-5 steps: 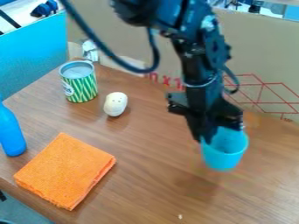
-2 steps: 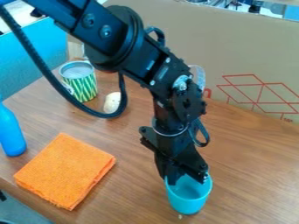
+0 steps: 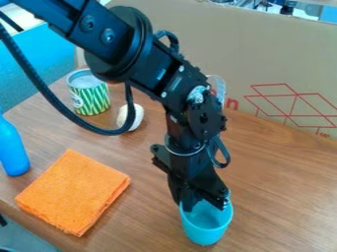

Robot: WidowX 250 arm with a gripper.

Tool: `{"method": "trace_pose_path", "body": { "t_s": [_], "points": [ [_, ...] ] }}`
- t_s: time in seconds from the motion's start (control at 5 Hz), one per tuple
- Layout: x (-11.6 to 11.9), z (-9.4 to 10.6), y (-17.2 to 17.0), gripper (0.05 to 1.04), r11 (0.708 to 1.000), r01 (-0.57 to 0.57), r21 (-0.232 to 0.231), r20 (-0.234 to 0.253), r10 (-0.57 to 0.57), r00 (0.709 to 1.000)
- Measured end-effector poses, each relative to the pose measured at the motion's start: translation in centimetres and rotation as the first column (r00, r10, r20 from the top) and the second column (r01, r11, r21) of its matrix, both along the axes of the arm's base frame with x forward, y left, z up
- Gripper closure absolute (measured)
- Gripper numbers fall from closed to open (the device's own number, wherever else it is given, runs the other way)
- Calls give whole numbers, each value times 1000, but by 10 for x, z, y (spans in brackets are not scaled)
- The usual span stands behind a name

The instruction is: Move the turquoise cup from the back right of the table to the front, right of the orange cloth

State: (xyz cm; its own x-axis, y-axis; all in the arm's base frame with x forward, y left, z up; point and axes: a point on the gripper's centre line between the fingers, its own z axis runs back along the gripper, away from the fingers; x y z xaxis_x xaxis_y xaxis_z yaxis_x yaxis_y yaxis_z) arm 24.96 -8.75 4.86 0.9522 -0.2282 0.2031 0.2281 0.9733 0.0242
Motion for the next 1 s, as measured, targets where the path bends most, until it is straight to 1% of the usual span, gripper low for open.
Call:
{"method": "trace_pose_path", "body": {
  "t_s": [0.2, 0.4, 0.6, 0.8, 1.0],
  "points": [
    [-1, 10, 3, 748, 1000, -10, -27, 13, 10, 1000],
    [-1, 12, 4, 444, 1000, 3, -28, 12, -3, 1000],
    [-2, 16, 7, 144, 999, -10, -45, 5, 10, 1000],
    [6, 36, 11, 73, 995, -46, -85, 39, 49, 998],
    [25, 62, 23, 77, 992, -69, -106, 97, 79, 992]
  ]
}}
